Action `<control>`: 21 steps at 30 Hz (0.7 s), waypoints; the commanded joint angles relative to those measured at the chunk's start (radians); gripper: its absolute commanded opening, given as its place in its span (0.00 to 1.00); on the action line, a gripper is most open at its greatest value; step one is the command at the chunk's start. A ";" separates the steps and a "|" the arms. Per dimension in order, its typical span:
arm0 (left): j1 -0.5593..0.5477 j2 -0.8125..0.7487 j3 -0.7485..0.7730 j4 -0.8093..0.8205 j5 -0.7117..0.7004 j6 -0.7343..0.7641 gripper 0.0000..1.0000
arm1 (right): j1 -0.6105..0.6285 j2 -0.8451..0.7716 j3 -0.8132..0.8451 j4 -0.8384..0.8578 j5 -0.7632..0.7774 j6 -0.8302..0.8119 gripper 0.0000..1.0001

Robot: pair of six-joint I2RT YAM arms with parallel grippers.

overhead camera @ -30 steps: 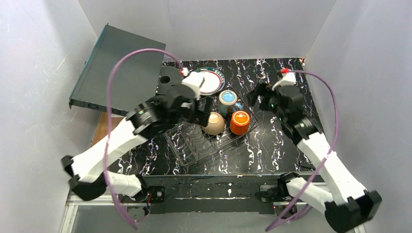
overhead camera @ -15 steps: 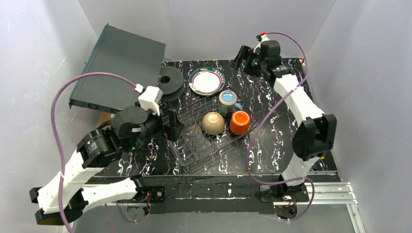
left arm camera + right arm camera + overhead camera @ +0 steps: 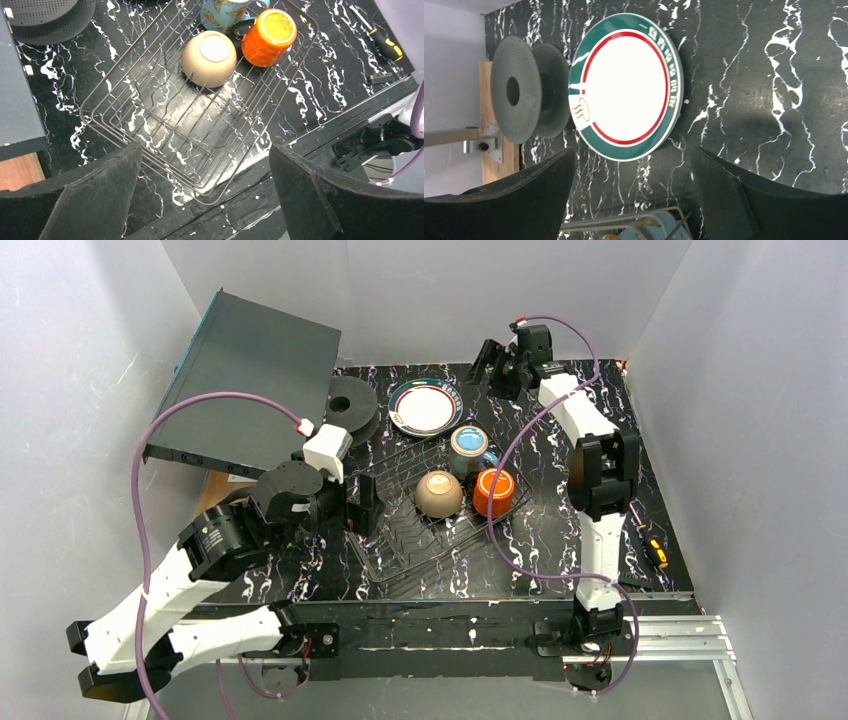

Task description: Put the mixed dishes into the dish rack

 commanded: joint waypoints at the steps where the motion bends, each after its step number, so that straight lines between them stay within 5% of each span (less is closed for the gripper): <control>1: 0.005 0.011 -0.001 0.025 -0.043 0.071 0.98 | -0.022 0.063 0.074 0.022 -0.036 0.031 0.92; 14: 0.005 0.033 0.002 0.050 -0.029 0.092 0.98 | -0.029 0.279 0.129 0.134 -0.178 0.203 0.81; 21: 0.005 0.042 0.007 0.040 -0.024 0.067 0.98 | -0.029 0.342 0.156 0.158 -0.202 0.241 0.62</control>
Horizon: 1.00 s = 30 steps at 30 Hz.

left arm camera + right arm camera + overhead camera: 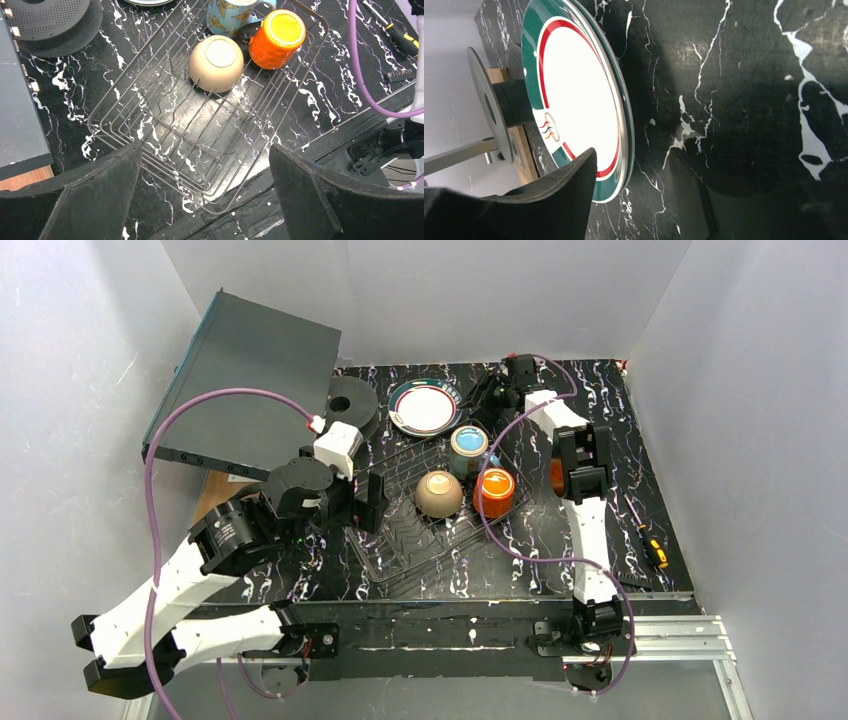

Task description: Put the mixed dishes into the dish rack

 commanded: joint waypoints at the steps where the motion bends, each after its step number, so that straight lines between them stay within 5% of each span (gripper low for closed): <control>1: 0.005 0.006 0.015 -0.004 -0.005 -0.015 0.98 | 0.003 0.026 0.067 0.061 -0.045 0.038 0.61; 8: 0.005 -0.003 0.008 0.000 0.011 -0.064 0.98 | 0.027 0.070 0.107 0.059 -0.034 0.057 0.55; 19: 0.005 0.010 0.034 -0.055 0.009 -0.144 0.98 | 0.039 0.046 0.105 0.020 0.060 0.078 0.18; 23: 0.005 0.020 0.036 -0.056 0.022 -0.177 0.98 | 0.020 -0.029 -0.011 0.111 0.029 0.106 0.01; 30: 0.005 0.039 -0.001 -0.047 0.073 -0.247 0.98 | -0.088 -0.272 -0.386 0.243 0.043 0.160 0.01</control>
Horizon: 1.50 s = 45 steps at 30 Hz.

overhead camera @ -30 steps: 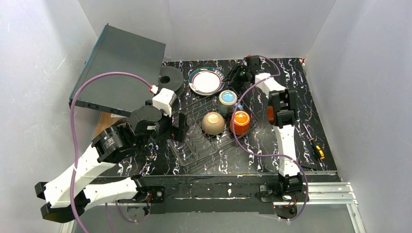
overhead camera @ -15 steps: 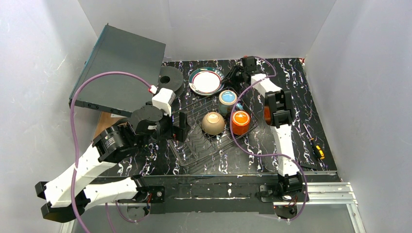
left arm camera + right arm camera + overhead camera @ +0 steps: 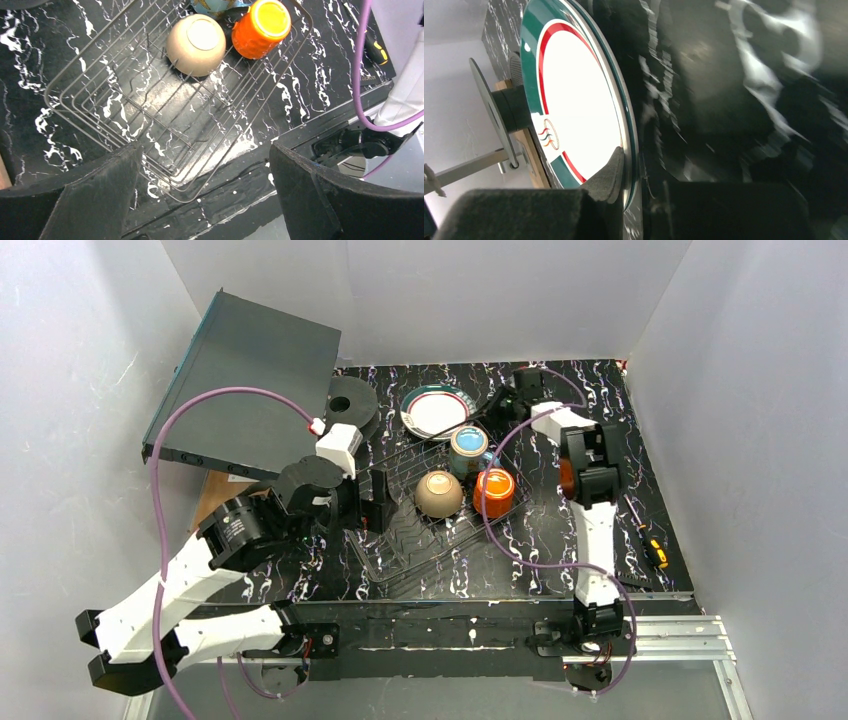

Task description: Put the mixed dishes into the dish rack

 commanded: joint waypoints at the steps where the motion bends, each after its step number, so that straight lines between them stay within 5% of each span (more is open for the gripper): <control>1: 0.005 0.013 -0.010 -0.007 0.045 -0.068 0.98 | -0.112 -0.235 -0.244 0.096 0.018 0.046 0.01; 10: 0.005 0.050 0.009 0.034 0.124 -0.020 0.98 | -0.297 -0.663 -0.797 0.053 0.214 -0.088 0.01; 20: 0.005 0.047 0.026 0.030 0.177 -0.010 0.98 | -0.303 -0.953 -1.113 -0.040 0.389 -0.072 0.04; 25: 0.005 0.016 -0.008 0.032 0.179 -0.037 0.98 | -0.317 -1.015 -1.164 -0.141 0.536 -0.109 0.30; 33: 0.005 0.005 -0.021 0.039 0.200 -0.052 0.98 | -0.397 -1.127 -1.170 -0.129 0.452 -0.174 0.59; 45: 0.005 0.008 -0.008 0.038 0.229 -0.067 0.98 | -0.433 -1.033 -1.098 -0.046 0.336 -0.174 0.57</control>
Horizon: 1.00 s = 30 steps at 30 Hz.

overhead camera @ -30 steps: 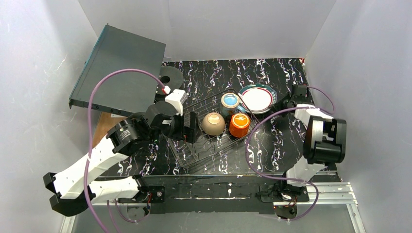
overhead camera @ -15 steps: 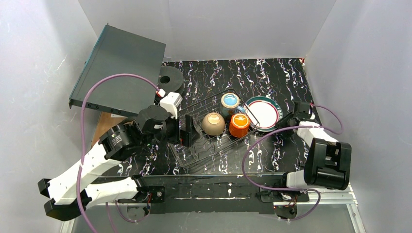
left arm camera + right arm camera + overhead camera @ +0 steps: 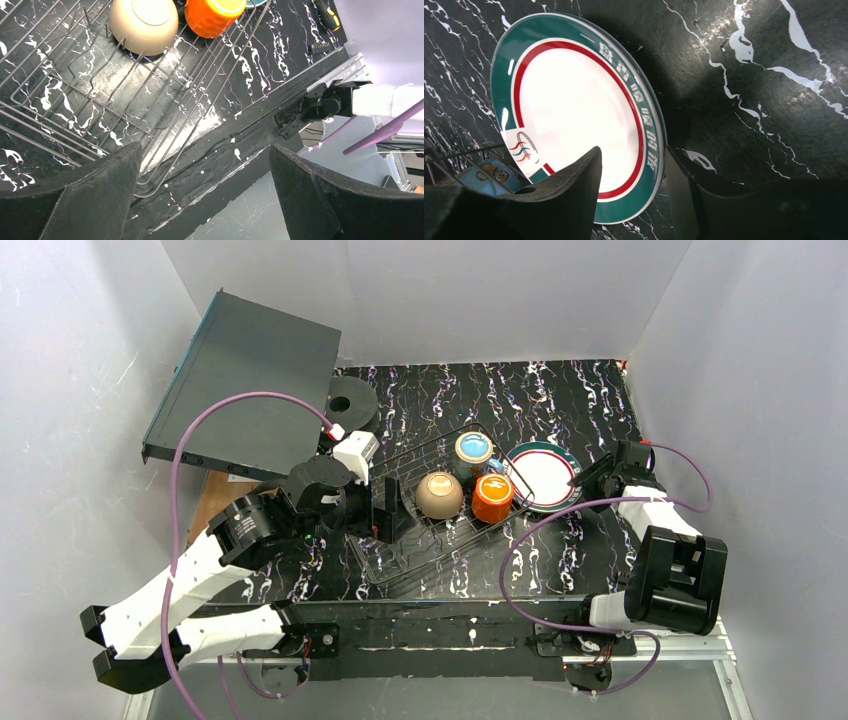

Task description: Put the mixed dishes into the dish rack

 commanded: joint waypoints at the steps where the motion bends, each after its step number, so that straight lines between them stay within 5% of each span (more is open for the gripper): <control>1: 0.004 -0.013 0.022 -0.009 0.027 -0.011 0.98 | -0.019 0.014 0.025 0.038 -0.017 -0.010 0.57; 30: 0.004 0.056 0.055 -0.014 0.051 0.020 0.98 | -0.045 0.116 0.047 0.116 -0.188 0.024 0.42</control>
